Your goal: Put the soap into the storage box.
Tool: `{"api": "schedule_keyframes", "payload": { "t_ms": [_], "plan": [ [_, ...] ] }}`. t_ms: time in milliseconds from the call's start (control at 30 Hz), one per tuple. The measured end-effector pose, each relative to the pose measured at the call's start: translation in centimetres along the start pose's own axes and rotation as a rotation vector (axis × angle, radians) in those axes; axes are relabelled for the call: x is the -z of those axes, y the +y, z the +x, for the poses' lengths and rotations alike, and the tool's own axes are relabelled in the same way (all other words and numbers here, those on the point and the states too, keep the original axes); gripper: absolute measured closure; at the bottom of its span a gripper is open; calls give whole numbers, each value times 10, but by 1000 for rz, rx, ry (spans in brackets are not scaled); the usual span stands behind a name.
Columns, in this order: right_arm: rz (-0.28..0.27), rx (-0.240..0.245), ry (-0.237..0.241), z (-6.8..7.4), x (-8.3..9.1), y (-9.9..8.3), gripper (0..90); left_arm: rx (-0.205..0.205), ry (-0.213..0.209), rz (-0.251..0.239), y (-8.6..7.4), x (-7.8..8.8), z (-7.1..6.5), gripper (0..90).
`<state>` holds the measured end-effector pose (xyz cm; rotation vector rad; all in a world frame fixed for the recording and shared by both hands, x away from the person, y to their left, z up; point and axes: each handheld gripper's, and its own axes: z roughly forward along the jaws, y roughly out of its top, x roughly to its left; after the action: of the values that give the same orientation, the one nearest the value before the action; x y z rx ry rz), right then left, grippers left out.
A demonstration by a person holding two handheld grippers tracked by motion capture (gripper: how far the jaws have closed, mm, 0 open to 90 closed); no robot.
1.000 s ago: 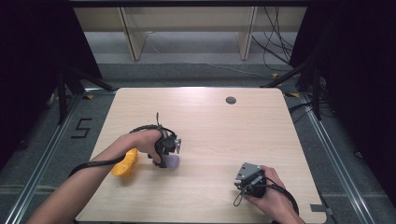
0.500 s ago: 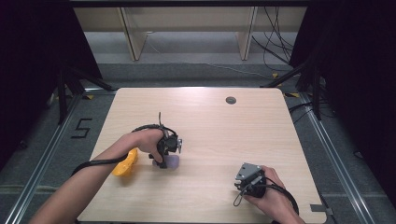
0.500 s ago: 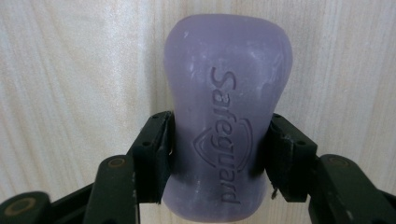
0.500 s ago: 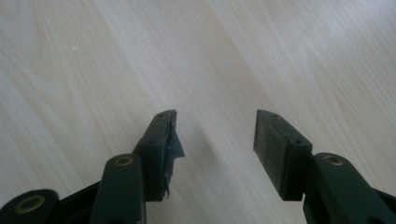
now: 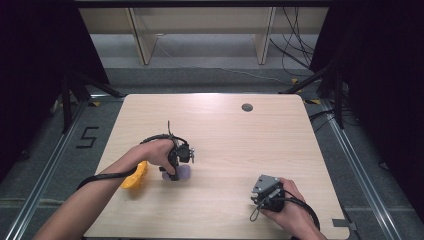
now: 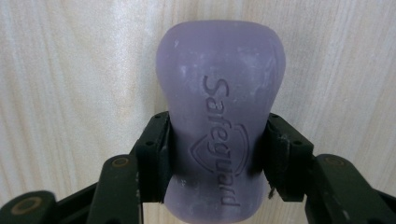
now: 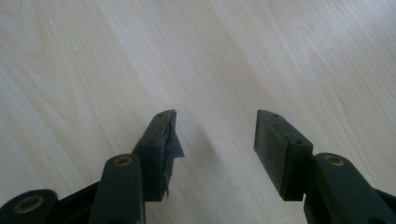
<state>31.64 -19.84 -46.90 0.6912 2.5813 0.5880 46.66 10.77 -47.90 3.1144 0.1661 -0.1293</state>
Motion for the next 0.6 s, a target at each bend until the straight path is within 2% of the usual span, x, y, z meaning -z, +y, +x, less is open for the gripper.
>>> {"api": "schedule_keyframes", "payload": {
  "t_ms": [167,467,600],
  "plan": [
    [3,-3,2,0,0,0,491,18,-11,-10,-2,0,1,480],
    [4,0,5,0,0,0,489,35,7,-17,-2,2,-1,485],
    [1,19,11,-1,-1,1,488,38,10,-16,-2,3,-3,486]
  ]
}}
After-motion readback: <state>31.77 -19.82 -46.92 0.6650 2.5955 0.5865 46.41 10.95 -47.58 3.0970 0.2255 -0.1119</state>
